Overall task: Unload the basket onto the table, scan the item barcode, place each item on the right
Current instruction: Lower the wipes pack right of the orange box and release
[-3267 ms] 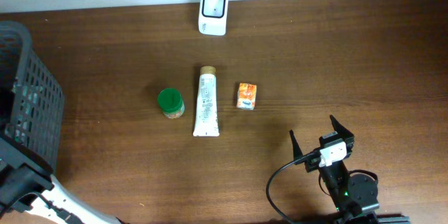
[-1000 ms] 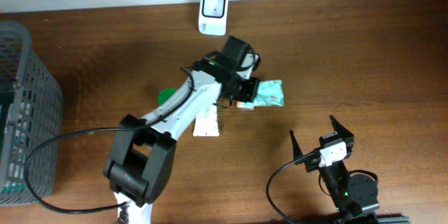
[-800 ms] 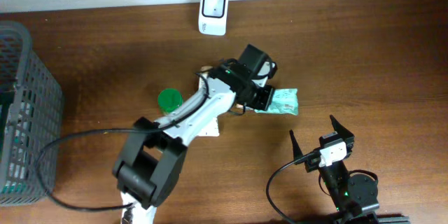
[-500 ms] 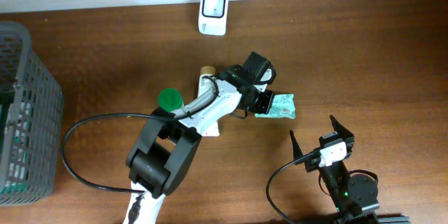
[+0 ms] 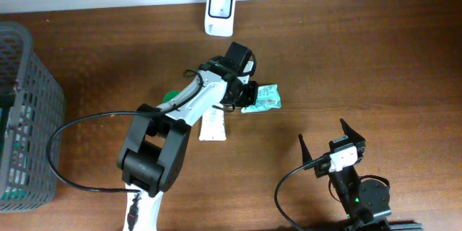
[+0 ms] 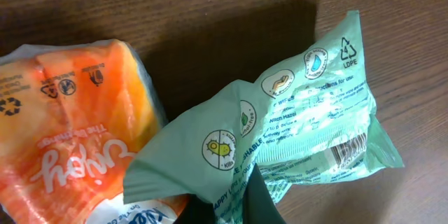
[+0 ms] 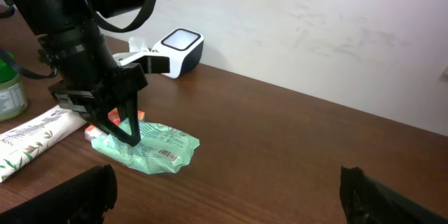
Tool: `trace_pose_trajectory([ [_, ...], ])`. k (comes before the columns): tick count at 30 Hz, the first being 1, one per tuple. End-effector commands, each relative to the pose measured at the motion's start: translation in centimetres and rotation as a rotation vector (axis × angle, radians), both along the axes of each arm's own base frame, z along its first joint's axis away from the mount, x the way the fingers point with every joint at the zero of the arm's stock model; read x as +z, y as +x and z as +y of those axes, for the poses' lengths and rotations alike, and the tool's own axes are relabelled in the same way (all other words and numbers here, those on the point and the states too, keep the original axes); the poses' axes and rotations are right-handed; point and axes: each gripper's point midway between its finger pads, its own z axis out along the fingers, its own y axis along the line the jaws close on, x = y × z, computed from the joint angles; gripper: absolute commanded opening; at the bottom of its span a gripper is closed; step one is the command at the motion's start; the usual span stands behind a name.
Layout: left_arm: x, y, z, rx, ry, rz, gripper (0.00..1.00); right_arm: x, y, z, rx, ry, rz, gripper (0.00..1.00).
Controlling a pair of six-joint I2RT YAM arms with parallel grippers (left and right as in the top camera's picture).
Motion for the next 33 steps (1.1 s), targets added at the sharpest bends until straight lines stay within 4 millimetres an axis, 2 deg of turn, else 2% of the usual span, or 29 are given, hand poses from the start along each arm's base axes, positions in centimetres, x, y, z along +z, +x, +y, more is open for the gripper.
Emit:
trace_pose_trajectory([
  [1, -0.4, -0.9, 0.1, -0.002, 0.005, 0.036, 0.05, -0.2, 0.0, 0.1, 0.005, 0.0, 0.003, 0.98],
  [4, 0.3, -1.2, -0.5, -0.019, -0.017, 0.051, 0.22, -0.2, 0.0, 0.1, 0.005, 0.0, 0.003, 0.98],
  [6, 1.4, -1.1, -0.5, -0.039, -0.018, 0.035, 0.3, -0.2, 0.0, 0.1, 0.005, 0.0, 0.003, 0.98],
  [9, 4.9, -0.5, -0.6, -0.084, -0.034, -0.032, 0.5, -0.2, 0.0, 0.1, 0.005, 0.0, 0.003, 0.98],
  [11, 7.8, 0.2, 0.2, -0.07, -0.025, -0.096, 0.61, -0.2, 0.0, 0.1, 0.005, 0.0, 0.003, 0.98],
  [14, 13.2, 1.2, 2.6, -0.058, -0.033, -0.201, 0.65, -0.2, 0.0, 0.1, 0.005, 0.0, 0.003, 0.98],
  [18, 19.9, 2.6, 8.1, 0.06, -0.071, -0.319, 0.64, -0.2, 0.0, 0.1, 0.005, 0.0, 0.003, 0.98],
  [20, 23.7, 3.1, 11.7, 0.123, -0.084, -0.41, 0.65, -0.2, 0.0, 0.1, 0.005, 0.0, 0.003, 0.98],
  [21, 26.3, 3.2, 14.6, 0.169, -0.083, -0.477, 0.65, -0.2, 0.0, 0.1, 0.005, 0.0, 0.003, 0.98],
  [23, 28.8, 3.2, 18.1, 0.243, -0.073, -0.544, 0.65, -0.2, 0.0, 0.1, 0.005, 0.0, 0.003, 0.98],
  [25, 31.6, 2.8, 22.8, 0.351, -0.047, -0.618, 0.68, -0.2, 0.0, 0.1, 0.005, 0.0, 0.003, 0.98],
  [26, 33.2, 2.3, 26.6, 0.443, -0.013, -0.666, 0.68, -0.2, 0.0, 0.1, 0.005, 0.0, 0.003, 0.98],
  [28, 35.2, 1.1, 32.7, 0.594, 0.05, -0.725, 0.69, -0.2, 0.0, 0.1, 0.005, 0.0, 0.003, 0.98],
  [29, 35.7, 0.6, 35.0, 0.653, 0.078, -0.741, 0.7, -0.2, 0.0, 0.1, 0.005, 0.0, 0.003, 0.98],
  [30, 36.2, -0.2, 38.2, 0.735, 0.12, -0.759, 0.69, -0.2, 0.0, 0.1, 0.005, 0.0, 0.003, 0.98],
  [33, 36.3, -2.9, 48.0, 0.991, 0.274, -0.768, 0.68, -0.2, 0.0, 0.1, 0.005, 0.0, 0.003, 0.98],
])
